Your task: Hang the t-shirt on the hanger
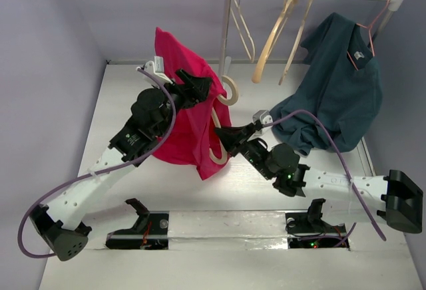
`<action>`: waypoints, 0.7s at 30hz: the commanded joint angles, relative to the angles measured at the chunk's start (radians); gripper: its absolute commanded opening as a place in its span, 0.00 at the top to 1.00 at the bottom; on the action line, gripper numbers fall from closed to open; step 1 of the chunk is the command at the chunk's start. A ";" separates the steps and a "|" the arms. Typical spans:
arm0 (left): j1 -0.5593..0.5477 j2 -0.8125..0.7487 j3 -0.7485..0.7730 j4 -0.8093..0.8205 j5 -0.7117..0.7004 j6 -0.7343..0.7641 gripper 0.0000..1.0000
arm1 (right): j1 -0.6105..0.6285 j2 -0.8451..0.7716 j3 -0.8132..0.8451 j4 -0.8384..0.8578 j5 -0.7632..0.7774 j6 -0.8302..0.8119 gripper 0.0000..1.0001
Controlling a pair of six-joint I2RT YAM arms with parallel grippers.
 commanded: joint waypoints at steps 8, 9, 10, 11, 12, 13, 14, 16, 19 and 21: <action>0.029 -0.008 -0.125 0.251 0.037 -0.084 0.25 | 0.029 0.033 0.050 0.037 -0.037 -0.030 1.00; 0.029 -0.007 -0.138 0.254 0.034 -0.090 0.25 | 0.029 0.036 0.053 0.035 -0.040 -0.030 1.00; 0.029 -0.005 -0.147 0.268 0.028 -0.096 0.25 | 0.029 0.043 0.070 0.030 -0.049 -0.033 1.00; 0.029 -0.005 -0.155 0.278 0.025 -0.111 0.26 | 0.029 0.059 0.085 0.017 -0.055 -0.040 1.00; 0.029 -0.008 -0.173 0.292 0.023 -0.119 0.27 | 0.029 0.070 0.099 -0.014 -0.063 -0.047 1.00; 0.029 -0.010 -0.184 0.323 0.020 -0.124 0.36 | 0.029 0.078 0.111 -0.020 -0.074 -0.048 1.00; 0.029 -0.013 -0.194 0.337 0.016 -0.131 0.42 | 0.029 0.090 0.120 -0.025 -0.075 -0.048 1.00; 0.029 -0.028 -0.216 0.350 0.007 -0.131 0.57 | 0.029 0.090 0.111 -0.020 -0.054 -0.033 1.00; 0.029 -0.049 -0.246 0.363 -0.013 -0.136 0.81 | 0.029 0.090 0.113 -0.032 -0.048 -0.025 1.00; 0.029 -0.074 -0.275 0.366 -0.024 -0.144 0.92 | 0.029 0.090 0.124 -0.057 -0.046 -0.010 1.00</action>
